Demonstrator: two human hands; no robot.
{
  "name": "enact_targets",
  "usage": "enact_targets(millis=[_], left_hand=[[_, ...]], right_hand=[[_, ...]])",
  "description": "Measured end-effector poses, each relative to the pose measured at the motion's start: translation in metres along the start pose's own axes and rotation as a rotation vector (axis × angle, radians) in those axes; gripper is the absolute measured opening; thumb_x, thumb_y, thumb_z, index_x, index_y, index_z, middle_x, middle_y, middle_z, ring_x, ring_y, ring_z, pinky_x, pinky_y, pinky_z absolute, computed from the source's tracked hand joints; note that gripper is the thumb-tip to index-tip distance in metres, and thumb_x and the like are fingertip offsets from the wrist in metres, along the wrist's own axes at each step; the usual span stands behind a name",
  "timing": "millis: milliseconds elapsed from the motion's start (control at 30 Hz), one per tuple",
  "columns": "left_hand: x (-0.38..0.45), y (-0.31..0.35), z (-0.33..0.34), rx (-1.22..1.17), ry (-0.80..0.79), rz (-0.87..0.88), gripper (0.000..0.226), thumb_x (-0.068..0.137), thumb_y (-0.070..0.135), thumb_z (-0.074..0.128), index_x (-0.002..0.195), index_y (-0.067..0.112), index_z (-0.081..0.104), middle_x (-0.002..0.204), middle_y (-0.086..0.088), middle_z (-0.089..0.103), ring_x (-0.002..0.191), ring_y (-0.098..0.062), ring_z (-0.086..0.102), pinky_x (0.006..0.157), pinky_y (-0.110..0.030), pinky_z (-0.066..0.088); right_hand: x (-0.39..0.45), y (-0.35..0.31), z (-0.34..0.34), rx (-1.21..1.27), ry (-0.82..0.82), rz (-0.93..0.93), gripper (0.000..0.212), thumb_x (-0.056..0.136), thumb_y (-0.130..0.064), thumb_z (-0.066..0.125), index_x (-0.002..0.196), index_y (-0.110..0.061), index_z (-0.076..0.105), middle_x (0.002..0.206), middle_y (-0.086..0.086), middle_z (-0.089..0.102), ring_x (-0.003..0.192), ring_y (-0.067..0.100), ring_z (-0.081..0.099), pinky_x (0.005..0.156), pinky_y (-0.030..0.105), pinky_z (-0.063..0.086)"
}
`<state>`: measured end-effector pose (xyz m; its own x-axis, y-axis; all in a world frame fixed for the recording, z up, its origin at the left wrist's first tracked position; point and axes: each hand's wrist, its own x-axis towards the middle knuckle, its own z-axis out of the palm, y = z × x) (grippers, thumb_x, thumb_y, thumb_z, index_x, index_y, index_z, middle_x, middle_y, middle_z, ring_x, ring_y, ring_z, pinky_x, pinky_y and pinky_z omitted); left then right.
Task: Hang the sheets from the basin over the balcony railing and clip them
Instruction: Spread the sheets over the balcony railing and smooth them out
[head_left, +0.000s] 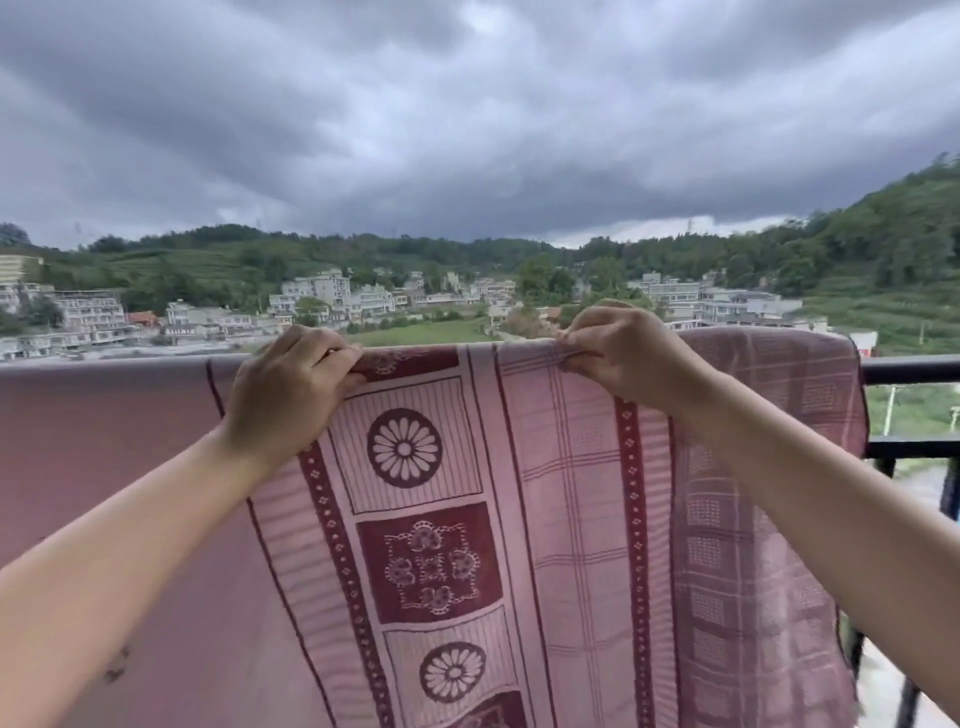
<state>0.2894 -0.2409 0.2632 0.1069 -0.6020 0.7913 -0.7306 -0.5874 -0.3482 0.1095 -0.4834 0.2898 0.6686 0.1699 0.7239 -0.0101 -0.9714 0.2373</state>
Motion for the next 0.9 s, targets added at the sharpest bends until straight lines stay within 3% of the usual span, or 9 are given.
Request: enact_targets(millis=[200, 333, 467, 600, 667, 700, 800, 867, 900], left_hand=[[0.014, -0.015, 0.003, -0.147, -0.012, 0.163, 0.009, 0.07, -0.002, 0.071, 0.066, -0.003, 0.062, 0.059, -0.012, 0.063, 0.036, -0.02, 0.056, 0.032, -0.02, 0.046], [0.034, -0.016, 0.0, -0.357, -0.02, -0.088, 0.012, 0.089, -0.005, 0.044, 0.084, -0.002, 0.055, 0.091, -0.025, 0.058, 0.06, -0.024, 0.05, 0.058, -0.024, 0.044], [0.08, -0.026, -0.01, -0.454, 0.129, -0.312, 0.017, 0.087, -0.009, 0.038, 0.095, -0.003, 0.051, 0.099, -0.025, 0.05, 0.075, -0.03, 0.048, 0.069, -0.029, 0.043], [0.129, -0.047, 0.007, -0.34, 0.063, -0.333, 0.028, 0.085, -0.011, 0.034, 0.108, -0.006, 0.047, 0.115, -0.029, 0.044, 0.09, -0.04, 0.054, 0.07, -0.033, 0.043], [0.141, -0.055, 0.03, -0.242, -0.136, -0.26, 0.029, 0.086, -0.006, 0.036, 0.113, -0.005, 0.046, 0.12, -0.026, 0.043, 0.101, -0.038, 0.054, 0.085, -0.038, 0.049], [0.141, -0.057, 0.043, -0.17, -0.326, -0.166, 0.029, 0.087, -0.001, 0.038, 0.114, -0.004, 0.048, 0.121, -0.023, 0.045, 0.106, -0.036, 0.053, 0.091, -0.038, 0.047], [0.12, -0.054, 0.067, -0.252, -1.125, 0.041, 0.033, 0.093, 0.016, 0.04, 0.121, 0.002, 0.051, 0.121, -0.008, 0.055, 0.105, -0.023, 0.054, 0.09, -0.032, 0.045], [0.11, -0.051, 0.062, -0.416, -1.422, 0.045, 0.033, 0.094, 0.016, 0.041, 0.121, 0.001, 0.05, 0.113, -0.004, 0.054, 0.093, -0.014, 0.054, 0.081, -0.022, 0.045], [0.107, -0.052, 0.059, -0.491, -1.384, 0.059, 0.031, 0.094, 0.016, 0.042, 0.119, 0.001, 0.052, 0.11, -0.004, 0.057, 0.084, -0.009, 0.054, 0.078, -0.019, 0.044]], right_hand=[[0.003, -0.002, -0.002, -0.061, 0.009, 0.068, 0.015, 0.072, -0.011, 0.064, 0.069, 0.003, 0.069, 0.063, 0.013, 0.068, 0.063, 0.027, 0.061, 0.068, 0.032, 0.053], [0.018, -0.007, -0.011, -0.186, 0.033, 0.234, 0.016, 0.078, -0.009, 0.066, 0.066, 0.002, 0.067, 0.06, 0.013, 0.067, 0.062, 0.019, 0.052, 0.063, 0.029, 0.049], [0.084, -0.005, -0.017, -0.217, 0.145, 0.493, 0.023, 0.083, -0.003, 0.049, 0.061, -0.001, 0.057, 0.061, 0.022, 0.058, 0.062, 0.029, 0.056, 0.06, 0.026, 0.036], [0.147, 0.019, -0.002, -0.335, 0.23, 0.661, 0.023, 0.081, 0.003, 0.041, 0.094, 0.01, 0.059, 0.098, 0.033, 0.062, 0.094, 0.041, 0.059, 0.075, 0.037, 0.046], [0.156, 0.033, 0.019, -0.318, -0.008, 0.654, 0.028, 0.086, -0.003, 0.042, 0.11, 0.008, 0.052, 0.115, 0.028, 0.057, 0.106, 0.037, 0.054, 0.086, 0.035, 0.044], [0.153, 0.037, 0.03, -0.258, -0.26, 0.649, 0.032, 0.089, -0.012, 0.043, 0.116, 0.005, 0.047, 0.12, 0.022, 0.055, 0.109, 0.033, 0.053, 0.09, 0.033, 0.042], [0.126, 0.037, 0.059, -0.078, -1.097, 0.688, 0.04, 0.091, -0.029, 0.041, 0.12, -0.002, 0.049, 0.114, 0.009, 0.057, 0.097, 0.021, 0.053, 0.098, 0.034, 0.043], [0.11, 0.03, 0.056, -0.069, -1.182, 0.633, 0.037, 0.093, -0.031, 0.04, 0.115, -0.007, 0.056, 0.115, 0.006, 0.058, 0.093, 0.014, 0.05, 0.096, 0.032, 0.044], [0.104, 0.025, 0.047, 0.008, -1.112, 0.609, 0.034, 0.092, -0.034, 0.041, 0.112, -0.012, 0.058, 0.112, 0.001, 0.058, 0.093, 0.01, 0.051, 0.093, 0.029, 0.044]])
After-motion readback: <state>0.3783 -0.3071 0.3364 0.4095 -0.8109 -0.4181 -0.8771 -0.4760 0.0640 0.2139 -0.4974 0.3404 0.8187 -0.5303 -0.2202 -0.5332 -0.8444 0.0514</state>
